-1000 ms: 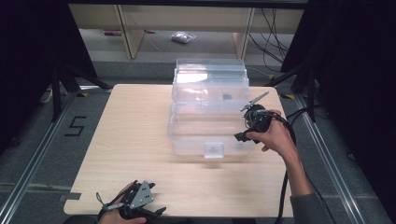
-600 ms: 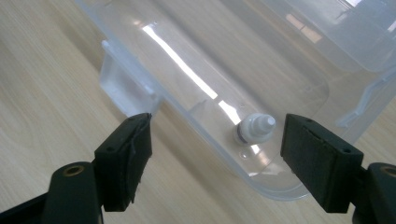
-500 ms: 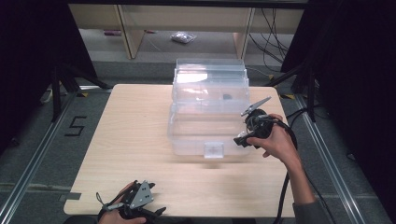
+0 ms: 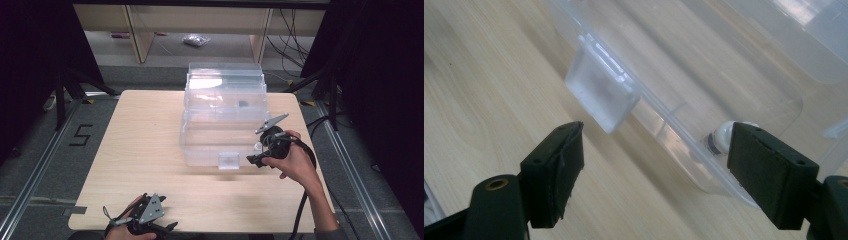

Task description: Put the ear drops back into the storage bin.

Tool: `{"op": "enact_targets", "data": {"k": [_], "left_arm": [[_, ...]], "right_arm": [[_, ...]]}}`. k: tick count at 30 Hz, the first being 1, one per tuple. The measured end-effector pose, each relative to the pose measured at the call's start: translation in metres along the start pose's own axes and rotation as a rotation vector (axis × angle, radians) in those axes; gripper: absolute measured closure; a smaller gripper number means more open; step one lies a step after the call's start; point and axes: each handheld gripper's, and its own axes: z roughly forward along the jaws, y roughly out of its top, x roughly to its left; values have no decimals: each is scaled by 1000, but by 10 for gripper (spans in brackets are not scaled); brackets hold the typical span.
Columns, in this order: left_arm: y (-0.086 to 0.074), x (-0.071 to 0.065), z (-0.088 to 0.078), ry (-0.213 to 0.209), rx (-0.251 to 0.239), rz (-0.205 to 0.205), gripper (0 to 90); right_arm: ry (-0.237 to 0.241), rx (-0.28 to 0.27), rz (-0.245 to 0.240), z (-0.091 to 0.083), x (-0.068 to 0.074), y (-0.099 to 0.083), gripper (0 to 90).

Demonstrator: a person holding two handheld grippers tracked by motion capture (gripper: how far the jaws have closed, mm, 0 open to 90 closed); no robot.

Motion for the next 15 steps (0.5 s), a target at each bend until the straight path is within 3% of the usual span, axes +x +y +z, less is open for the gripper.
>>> {"op": "enact_targets", "data": {"k": [6,9,11,15], "left_arm": [[0,0,0,0,5,4,151],[0,-1,0,-3,3,-9,151],[1,0,-1,-2,2,9,151],[1,0,-1,0,5,10,152]], "right_arm": [[8,-16,-11,3,11,-3,226],[13,-42,8,5,16,-6,227],[23,-31,16,7,20,-6,226],[25,-44,-22,10,21,-5,223]]}}
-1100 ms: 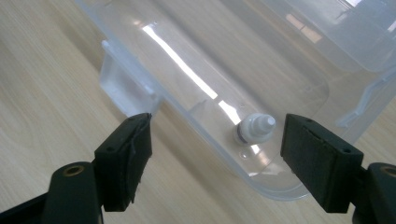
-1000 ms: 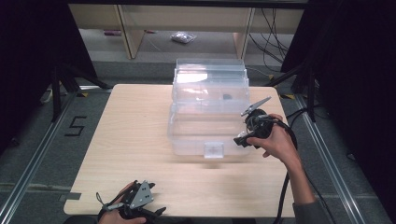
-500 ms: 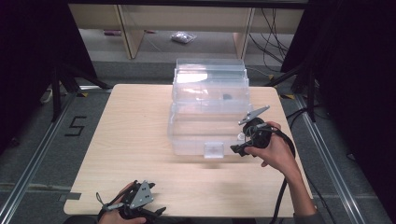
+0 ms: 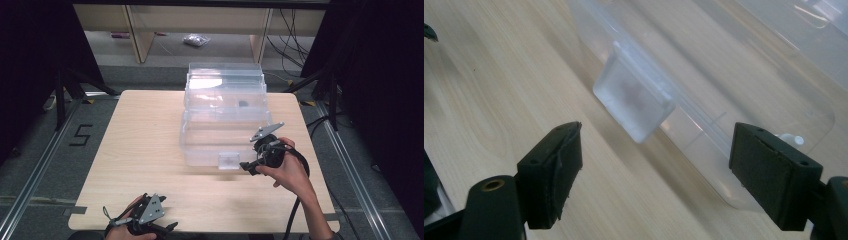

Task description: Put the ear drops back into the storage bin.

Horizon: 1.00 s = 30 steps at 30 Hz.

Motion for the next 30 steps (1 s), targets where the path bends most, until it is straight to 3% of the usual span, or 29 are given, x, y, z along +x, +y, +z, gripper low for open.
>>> {"op": "enact_targets", "data": {"k": [1,4,5,7,17,19,20,22,24,27,28,30], "left_arm": [[0,0,0,0,1,0,151],[0,0,0,-1,-2,0,151],[0,0,0,2,0,1,151],[0,0,0,1,0,1,151],[0,0,0,0,-2,-1,151],[0,0,-1,0,-2,0,151],[0,0,-1,0,-2,0,151],[0,0,-1,0,-2,-1,151],[0,0,-1,-1,-2,0,151],[0,-1,0,0,-1,-12,151],[0,0,-1,1,-1,0,151],[0,0,-1,6,2,4,151]], "right_arm": [[2,-4,32,-1,3,-1,222],[14,0,27,-1,5,-2,221],[0,-2,1,0,4,-2,221],[10,6,24,0,7,-3,220],[24,3,-3,8,10,-8,215],[24,7,20,8,12,-10,214],[27,9,2,8,11,-10,214],[20,4,30,10,13,-13,212],[29,-5,-2,11,11,-15,208],[32,-16,21,14,14,-18,207],[40,-9,-1,15,13,-19,207],[39,-15,1,17,13,-21,207]]}}
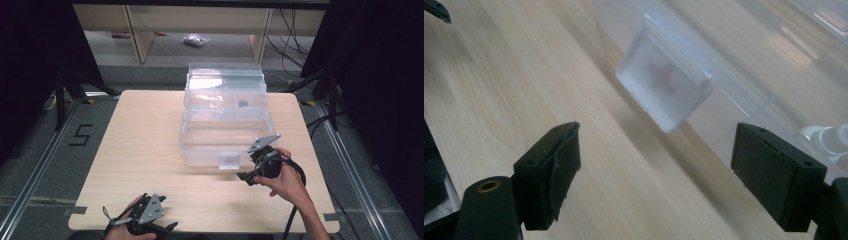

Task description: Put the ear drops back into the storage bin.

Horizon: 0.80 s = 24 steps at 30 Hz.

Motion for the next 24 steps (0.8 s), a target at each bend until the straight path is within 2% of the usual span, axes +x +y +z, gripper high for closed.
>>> {"op": "enact_targets", "data": {"k": [1,2,4,6,7,8,11,13,15,16,17,18,20,21,22,23,24], "left_arm": [[0,0,0,-5,-5,-4,151],[0,1,0,-1,3,7,151],[0,-1,0,-7,-7,-6,151],[0,0,0,-6,-6,-2,151],[0,0,0,-5,-4,-2,151],[0,1,0,3,7,10,151],[0,0,0,-4,-1,1,151],[0,0,0,-1,2,3,151],[0,0,0,0,4,8,151],[0,0,0,-5,-3,-2,152],[0,0,0,-5,-3,-1,151],[0,0,0,2,7,10,151],[0,0,0,-3,0,2,151],[0,1,0,1,4,9,151],[0,0,0,-3,-2,-1,151],[0,-1,0,-7,-5,-9,151],[-1,-1,1,-7,-3,-15,152]], "right_arm": [[-7,-12,0,2,0,-2,207],[-12,10,22,2,1,-2,207],[-6,-6,21,5,3,-4,207],[4,7,16,4,3,-5,207],[-12,-5,-3,7,4,-6,203],[-4,-37,-17,9,4,-8,196],[-15,-43,-31,13,6,-10,195],[-14,-33,-27,15,7,-11,196],[-15,-19,11,18,11,-13,213],[-23,-16,2,20,12,-14,211],[-35,-15,14,22,13,-14,205],[-23,-11,4,22,13,-15,201],[-9,-13,-14,22,14,-16,199],[-19,-27,-12,24,15,-17,199],[-21,-5,12,24,17,-17,199],[-20,-10,-13,25,17,-19,199],[-13,-13,-7,27,19,-20,199]]}}
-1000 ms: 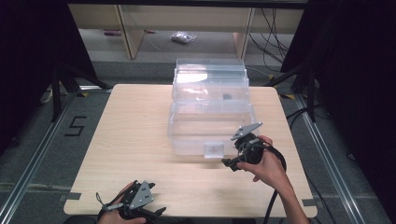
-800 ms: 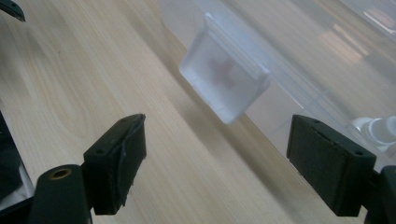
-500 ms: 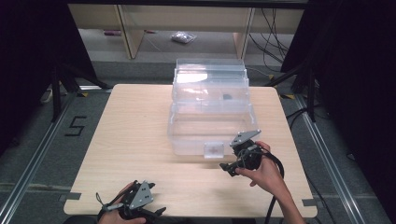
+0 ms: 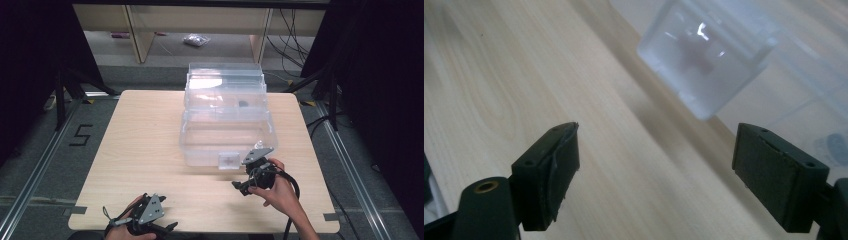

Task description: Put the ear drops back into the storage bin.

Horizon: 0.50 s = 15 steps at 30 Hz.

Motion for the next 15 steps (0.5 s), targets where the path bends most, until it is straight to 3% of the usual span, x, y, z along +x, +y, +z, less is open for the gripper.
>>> {"op": "enact_targets", "data": {"k": [1,4,12,13,15], "left_arm": [[0,0,0,2,2,-1,151],[0,1,-1,7,4,18,151],[0,0,0,2,2,-3,151],[0,1,-1,4,0,17,151],[0,1,0,2,-1,8,151]], "right_arm": [[7,23,5,1,1,-1,199],[16,24,-19,5,3,-3,198],[27,11,-22,12,9,-11,200],[15,13,-21,12,10,-12,200],[34,30,-18,11,10,-14,200]]}}
